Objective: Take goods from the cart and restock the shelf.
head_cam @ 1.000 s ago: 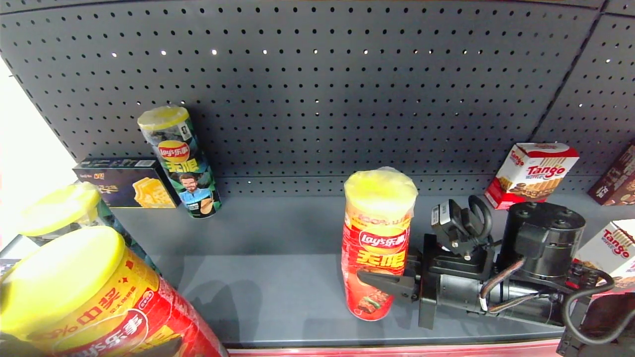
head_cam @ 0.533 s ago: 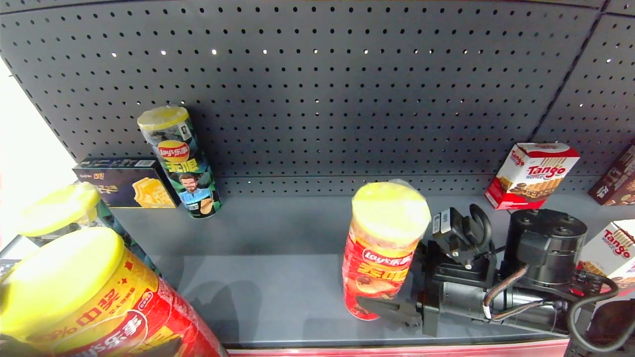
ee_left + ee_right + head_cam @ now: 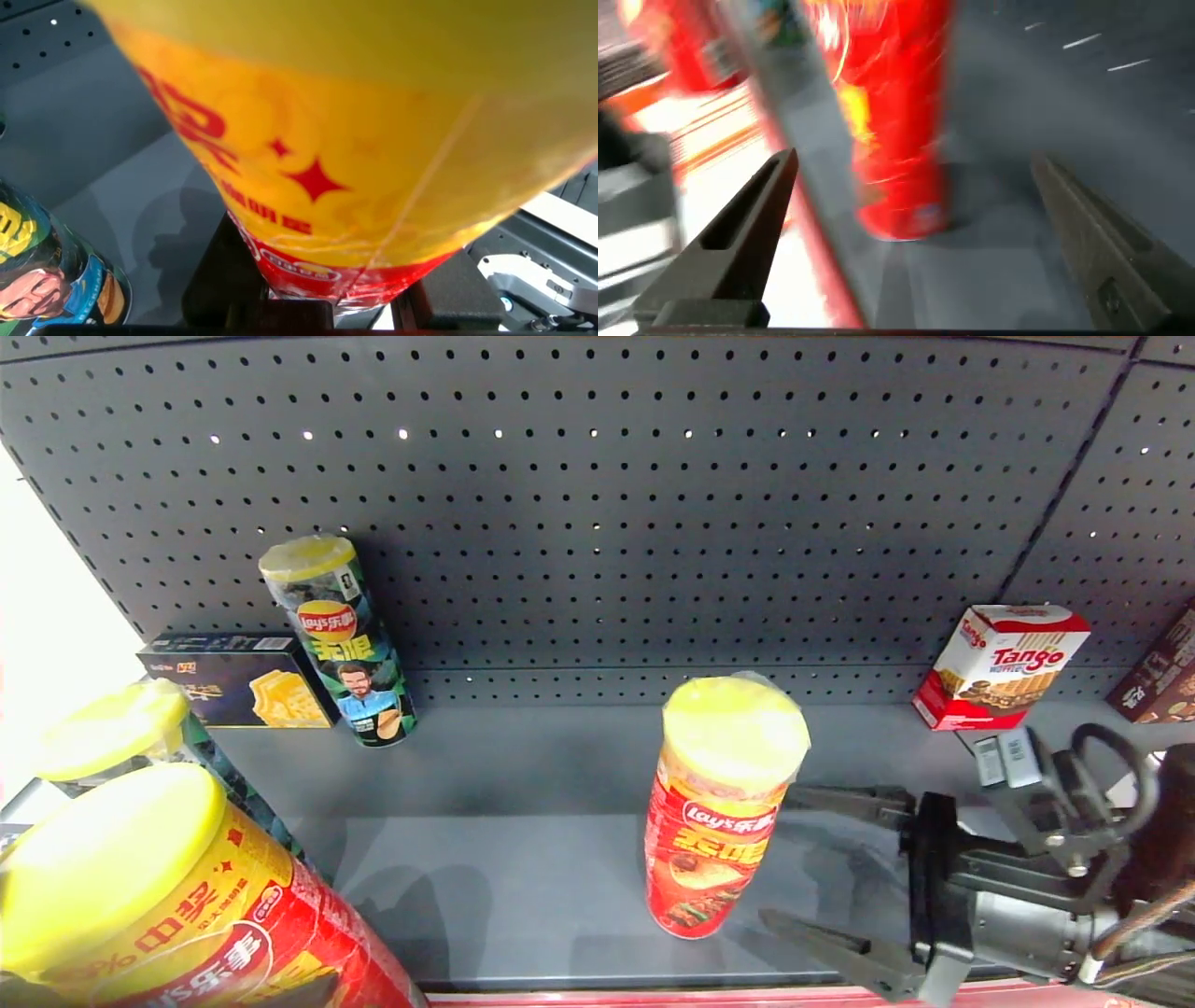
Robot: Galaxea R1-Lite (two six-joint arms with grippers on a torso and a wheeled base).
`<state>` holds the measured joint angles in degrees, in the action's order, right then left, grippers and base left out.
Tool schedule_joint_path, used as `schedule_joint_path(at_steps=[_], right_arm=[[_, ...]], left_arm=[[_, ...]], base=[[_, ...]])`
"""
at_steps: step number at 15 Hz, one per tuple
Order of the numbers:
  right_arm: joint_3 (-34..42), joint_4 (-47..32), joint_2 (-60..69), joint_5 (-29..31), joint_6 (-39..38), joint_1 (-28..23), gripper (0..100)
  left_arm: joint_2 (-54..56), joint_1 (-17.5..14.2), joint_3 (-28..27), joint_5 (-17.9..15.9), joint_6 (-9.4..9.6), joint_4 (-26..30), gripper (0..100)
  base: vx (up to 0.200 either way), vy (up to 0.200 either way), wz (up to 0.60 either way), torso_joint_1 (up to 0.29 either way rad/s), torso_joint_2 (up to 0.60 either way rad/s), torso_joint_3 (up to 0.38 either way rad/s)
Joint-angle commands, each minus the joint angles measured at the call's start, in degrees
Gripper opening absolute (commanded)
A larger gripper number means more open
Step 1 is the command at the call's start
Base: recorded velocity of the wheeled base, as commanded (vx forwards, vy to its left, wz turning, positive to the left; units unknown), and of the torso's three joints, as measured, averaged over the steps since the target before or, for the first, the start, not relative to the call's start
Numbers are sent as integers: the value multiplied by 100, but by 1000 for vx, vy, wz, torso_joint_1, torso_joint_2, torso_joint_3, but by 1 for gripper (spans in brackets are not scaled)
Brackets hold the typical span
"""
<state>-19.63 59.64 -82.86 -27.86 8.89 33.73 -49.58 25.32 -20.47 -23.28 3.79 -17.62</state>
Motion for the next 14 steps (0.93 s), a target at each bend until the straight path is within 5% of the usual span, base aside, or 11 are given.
schedule_joint_path(at_steps=[1,4,8,11,14], right_arm=[[91,-22,727,140,-1,-279,100],[284,-418,2090,1362,-1,-930,100],[934,-1613,3680,1951,-10,-965,100],[1198,-3837,5746,2706,-63,-974,100],[1260,-5375,7196,2829,-142,-1237,100]], left_arm=[[1,-1,-1,-1,-1,-5,0],[71,-1,-27,-1,8,-5,0],[159,8,-71,-1,16,-5,0],[265,8,-63,-9,34,4,0],[379,8,-27,-9,34,4,0]], base=[[0,0,0,0,0,0],[0,0,0,0,0,0],[0,0,0,0,0,0],[0,0,0,0,0,0],[0,0,0,0,0,0]])
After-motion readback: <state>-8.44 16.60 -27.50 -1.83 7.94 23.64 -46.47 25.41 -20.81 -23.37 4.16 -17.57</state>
